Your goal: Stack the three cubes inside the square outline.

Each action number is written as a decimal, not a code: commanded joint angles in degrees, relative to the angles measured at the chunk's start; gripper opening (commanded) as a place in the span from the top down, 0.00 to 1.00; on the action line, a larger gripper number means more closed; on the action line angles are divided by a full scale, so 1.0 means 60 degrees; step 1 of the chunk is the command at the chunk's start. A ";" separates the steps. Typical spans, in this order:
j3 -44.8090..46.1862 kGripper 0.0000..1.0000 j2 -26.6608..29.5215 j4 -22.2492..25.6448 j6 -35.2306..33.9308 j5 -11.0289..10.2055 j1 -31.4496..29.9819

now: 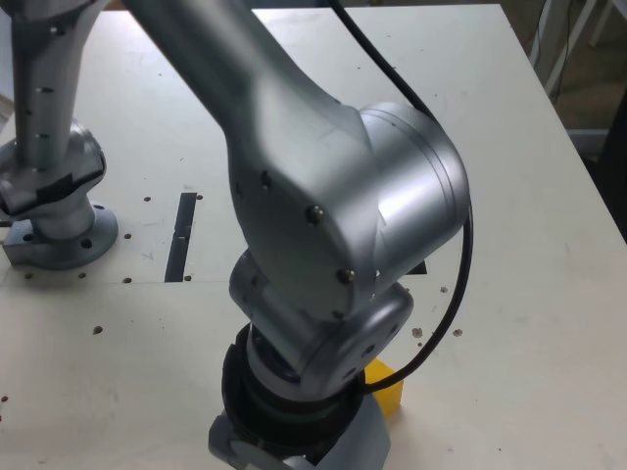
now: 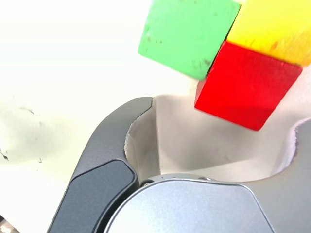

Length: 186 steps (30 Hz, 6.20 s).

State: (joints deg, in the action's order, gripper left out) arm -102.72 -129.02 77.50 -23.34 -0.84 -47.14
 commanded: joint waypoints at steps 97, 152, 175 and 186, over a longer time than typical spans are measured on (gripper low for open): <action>-0.0998 0.61 0.2441 0.1907 0.2397 -0.0959 0.2645; 0.2670 0.55 0.1365 -0.2025 0.2897 -0.0576 0.6832; 0.2348 0.01 0.2614 -0.1108 0.2882 -0.0463 0.6474; 0.0820 0.01 0.2583 0.0526 0.0903 0.0057 0.4968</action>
State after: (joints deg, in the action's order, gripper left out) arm -96.60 -113.09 79.82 -17.04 -0.84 -16.72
